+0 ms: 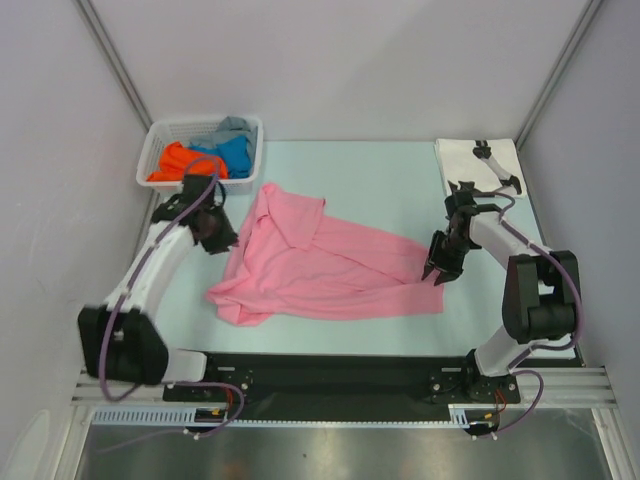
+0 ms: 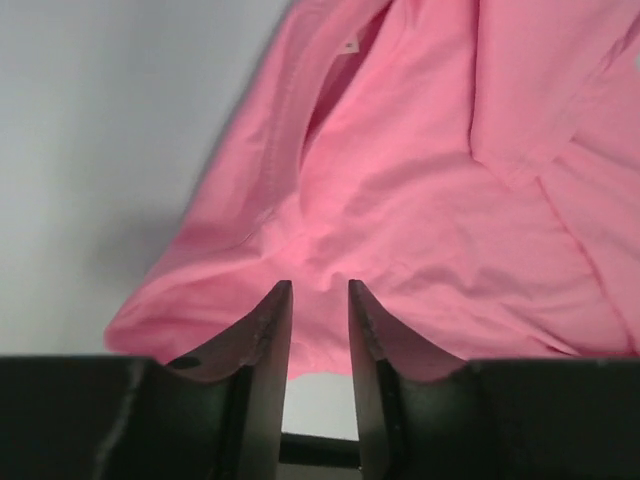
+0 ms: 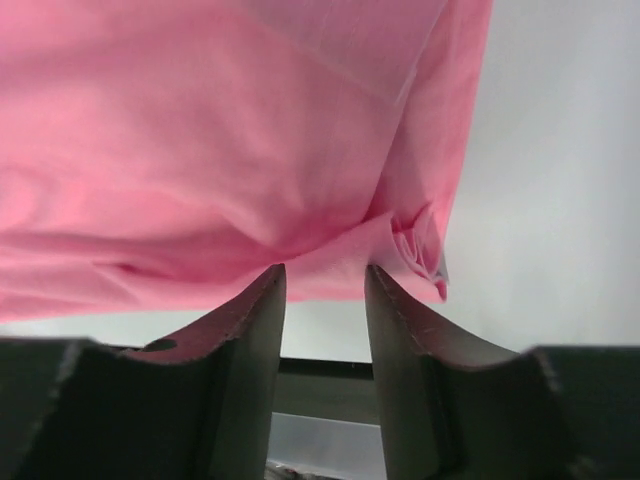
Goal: Fold and stack the t-shirts
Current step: Flatten the tshirt out
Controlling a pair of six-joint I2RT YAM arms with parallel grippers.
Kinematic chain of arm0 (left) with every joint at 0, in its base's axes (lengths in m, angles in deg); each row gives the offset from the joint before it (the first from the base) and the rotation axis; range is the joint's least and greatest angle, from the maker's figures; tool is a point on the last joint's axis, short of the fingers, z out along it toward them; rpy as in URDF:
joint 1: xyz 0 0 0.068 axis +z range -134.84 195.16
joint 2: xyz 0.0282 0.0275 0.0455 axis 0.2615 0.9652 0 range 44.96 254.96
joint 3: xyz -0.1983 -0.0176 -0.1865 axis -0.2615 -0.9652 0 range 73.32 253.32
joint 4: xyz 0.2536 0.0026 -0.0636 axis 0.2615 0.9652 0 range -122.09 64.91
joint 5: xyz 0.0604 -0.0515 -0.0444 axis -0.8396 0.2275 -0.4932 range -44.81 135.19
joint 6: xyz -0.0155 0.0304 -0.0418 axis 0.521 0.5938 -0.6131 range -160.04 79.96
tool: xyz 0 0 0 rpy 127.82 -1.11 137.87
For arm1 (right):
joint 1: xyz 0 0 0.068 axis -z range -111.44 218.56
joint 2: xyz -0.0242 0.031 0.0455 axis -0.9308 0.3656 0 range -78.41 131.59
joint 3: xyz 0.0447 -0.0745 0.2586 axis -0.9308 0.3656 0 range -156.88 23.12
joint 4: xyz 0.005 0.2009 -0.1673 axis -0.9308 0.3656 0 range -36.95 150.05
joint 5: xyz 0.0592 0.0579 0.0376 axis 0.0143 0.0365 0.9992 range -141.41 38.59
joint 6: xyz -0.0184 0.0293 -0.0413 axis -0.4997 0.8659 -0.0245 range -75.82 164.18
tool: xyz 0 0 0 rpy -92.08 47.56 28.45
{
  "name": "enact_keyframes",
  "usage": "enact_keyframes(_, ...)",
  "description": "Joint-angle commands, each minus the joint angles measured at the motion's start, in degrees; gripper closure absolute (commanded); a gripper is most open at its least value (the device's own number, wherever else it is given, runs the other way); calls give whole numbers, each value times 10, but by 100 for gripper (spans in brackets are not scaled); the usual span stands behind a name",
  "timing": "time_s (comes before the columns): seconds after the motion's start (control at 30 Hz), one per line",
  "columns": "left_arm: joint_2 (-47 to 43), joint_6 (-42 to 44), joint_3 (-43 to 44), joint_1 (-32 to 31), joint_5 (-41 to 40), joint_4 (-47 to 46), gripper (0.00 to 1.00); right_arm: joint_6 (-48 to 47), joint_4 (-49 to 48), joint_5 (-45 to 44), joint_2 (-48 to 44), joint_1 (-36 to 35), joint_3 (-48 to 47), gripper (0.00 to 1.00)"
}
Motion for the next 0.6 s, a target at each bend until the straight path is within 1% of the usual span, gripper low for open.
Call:
enact_keyframes(0.0, 131, 75, 46, -46, 81, -64, 67, -1, -48, -18, 35, -2, -20, 58)
enact_keyframes(0.07, 182, 88, 98, -68, 64, -52, 76, 2, -71, -17, 48, -4, -20, 64)
enact_keyframes(0.1, 224, 95, 113, -85, 59, -50, 77, 5, -77, -18, 52, -3, -21, 68)
enact_keyframes(0.13, 242, 99, 131, -93, 59, -51, 77, 8, -82, -18, 63, -6, -22, 71)
enact_keyframes(0.23, 301, 99, 145, -101, 65, -73, 76, 17, -104, -22, 83, -13, -20, 74)
enact_keyframes(0.33, 368, 98, 175, -101, 24, -47, 76, 24, -116, -32, 107, -16, -22, 75)
enact_keyframes(0.4, 387, 102, 183, -101, 16, -43, 76, 28, -112, -45, 113, -16, -27, 75)
enact_keyframes(0.47, 406, 106, 184, -101, 17, -53, 76, 31, -107, -53, 100, -16, -28, 75)
enact_keyframes(0.53, 416, 105, 186, -101, 18, -58, 76, 33, -105, -59, 83, -16, -23, 73)
enact_keyframes(0.57, 429, 104, 187, -101, 24, -59, 76, 33, -99, -61, 74, -16, -25, 68)
